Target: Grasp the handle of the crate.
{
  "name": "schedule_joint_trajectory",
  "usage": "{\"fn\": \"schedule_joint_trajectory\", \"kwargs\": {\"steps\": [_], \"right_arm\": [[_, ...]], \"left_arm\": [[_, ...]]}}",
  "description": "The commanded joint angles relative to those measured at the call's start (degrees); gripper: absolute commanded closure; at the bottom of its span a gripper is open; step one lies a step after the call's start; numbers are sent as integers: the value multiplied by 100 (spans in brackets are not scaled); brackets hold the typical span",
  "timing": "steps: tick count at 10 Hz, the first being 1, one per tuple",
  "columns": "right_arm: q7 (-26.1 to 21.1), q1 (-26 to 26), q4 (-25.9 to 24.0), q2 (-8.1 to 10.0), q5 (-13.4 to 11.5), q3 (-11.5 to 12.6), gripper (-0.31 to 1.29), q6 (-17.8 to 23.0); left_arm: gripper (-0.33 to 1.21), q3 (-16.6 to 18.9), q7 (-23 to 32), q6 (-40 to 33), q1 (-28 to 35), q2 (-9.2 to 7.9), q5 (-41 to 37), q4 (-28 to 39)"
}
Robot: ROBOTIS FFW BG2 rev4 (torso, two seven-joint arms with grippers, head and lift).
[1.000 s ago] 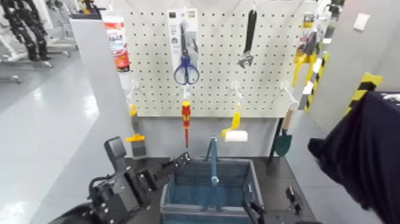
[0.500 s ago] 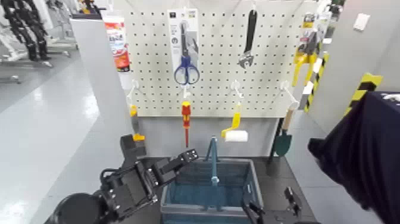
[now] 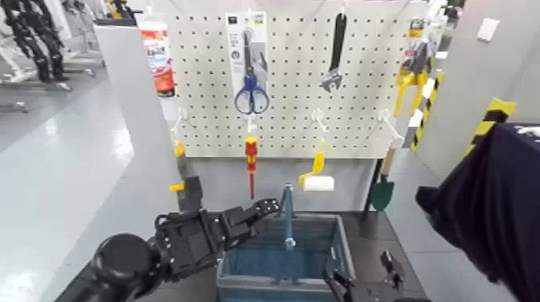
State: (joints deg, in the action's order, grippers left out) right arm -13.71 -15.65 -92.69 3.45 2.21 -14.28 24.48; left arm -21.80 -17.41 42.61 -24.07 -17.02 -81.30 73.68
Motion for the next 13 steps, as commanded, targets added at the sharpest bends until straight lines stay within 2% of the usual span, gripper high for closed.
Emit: {"fn": "schedule_joint_trajectory", "kwargs": {"steps": [1,4,9,12,13], "right_arm": [[0,45,49,-2,7,-40,14,39],[0,62,67,-2,16,-49,14,101],[0,142,146,7,51,-128,14,162],[0,168,163,7,51,-137,14,206],[0,177,163,16,69,-145,14,224]], "left_arm": [[11,-229,-43,159,-344,84,-220,-486],[11,-536,-201,230,-740,207,-361,-1022],[13,-985,-492,318,-1171,348,-1046,-1884],[31,-1213,-571,362,-1338,410,-1169,-2174],[52,-1275,-571,370,-1355,418,-1222,-2218]]}}
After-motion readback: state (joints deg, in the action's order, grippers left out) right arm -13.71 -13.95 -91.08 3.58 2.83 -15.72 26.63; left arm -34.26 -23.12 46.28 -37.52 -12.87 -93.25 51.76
